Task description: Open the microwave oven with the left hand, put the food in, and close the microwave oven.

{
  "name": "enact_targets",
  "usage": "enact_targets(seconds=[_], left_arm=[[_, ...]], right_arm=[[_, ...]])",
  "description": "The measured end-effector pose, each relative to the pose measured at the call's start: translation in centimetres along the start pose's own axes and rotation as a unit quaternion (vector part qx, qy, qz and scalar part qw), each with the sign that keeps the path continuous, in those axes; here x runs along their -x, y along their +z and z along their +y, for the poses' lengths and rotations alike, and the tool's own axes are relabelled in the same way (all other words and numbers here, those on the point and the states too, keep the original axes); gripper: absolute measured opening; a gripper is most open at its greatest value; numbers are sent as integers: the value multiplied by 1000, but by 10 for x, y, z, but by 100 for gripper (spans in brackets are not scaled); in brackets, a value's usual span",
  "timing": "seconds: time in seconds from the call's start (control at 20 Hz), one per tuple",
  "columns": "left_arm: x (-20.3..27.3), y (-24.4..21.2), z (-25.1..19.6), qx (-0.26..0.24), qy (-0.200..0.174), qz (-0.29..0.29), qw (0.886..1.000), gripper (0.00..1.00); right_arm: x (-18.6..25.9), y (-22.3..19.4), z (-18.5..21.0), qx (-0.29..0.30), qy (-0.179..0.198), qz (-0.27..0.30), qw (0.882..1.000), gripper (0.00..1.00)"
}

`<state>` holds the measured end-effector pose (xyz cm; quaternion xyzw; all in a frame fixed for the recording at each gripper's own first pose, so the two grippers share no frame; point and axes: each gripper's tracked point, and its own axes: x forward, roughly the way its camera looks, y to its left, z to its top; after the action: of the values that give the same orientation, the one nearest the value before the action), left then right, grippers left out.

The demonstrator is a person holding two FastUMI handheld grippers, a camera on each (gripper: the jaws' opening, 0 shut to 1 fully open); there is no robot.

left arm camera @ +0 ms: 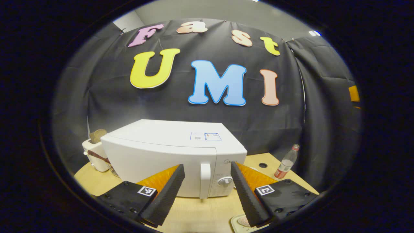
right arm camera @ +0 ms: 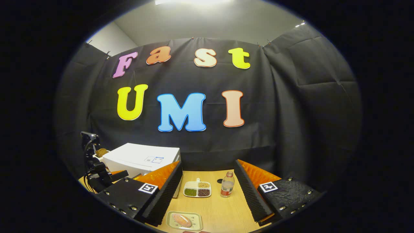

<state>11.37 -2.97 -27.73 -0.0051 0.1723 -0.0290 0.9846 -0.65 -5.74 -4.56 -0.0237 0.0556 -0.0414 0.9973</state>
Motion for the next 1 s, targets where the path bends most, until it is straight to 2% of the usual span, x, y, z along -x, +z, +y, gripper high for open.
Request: enact_targets(seconds=[0.25,0.3,0.35,0.4,0.5,0.6,0.65,0.75,0.85,0.95,1.0], left_arm=[[-45,-42,8,13,12,42,999,96],[-52,-46,8,14,13,46,999,94],[-58,-49,8,13,13,48,999,99],[-64,-55,8,12,12,54,998,94],[-71,-67,10,17,13,67,998,96],[-74,-71,13,25,14,80,996,73],[-74,-76,8,28,4,88,996,61],[-75,-77,6,-3,0,88,996,39],[-73,-76,4,-17,-8,90,996,33],[-73,-77,4,-25,-13,93,995,21],[-72,-76,4,-31,-15,95,995,18]], right_arm=[[-4,-14,-12,-2,-15,24,1000,96],[-3,-16,-14,-1,-17,28,999,98],[-3,-16,-16,2,-20,29,999,98],[-2,-15,-17,5,-21,29,999,98],[-3,-15,-19,10,-24,30,999,98],[-3,-14,-19,10,-25,32,999,98],[-3,-14,-19,9,-23,32,999,98],[-3,-16,-16,5,-20,34,999,98],[-3,-18,-14,4,-17,37,999,98],[-1,-18,-11,4,-14,37,999,98],[1,-18,-9,5,-13,37,999,98]])
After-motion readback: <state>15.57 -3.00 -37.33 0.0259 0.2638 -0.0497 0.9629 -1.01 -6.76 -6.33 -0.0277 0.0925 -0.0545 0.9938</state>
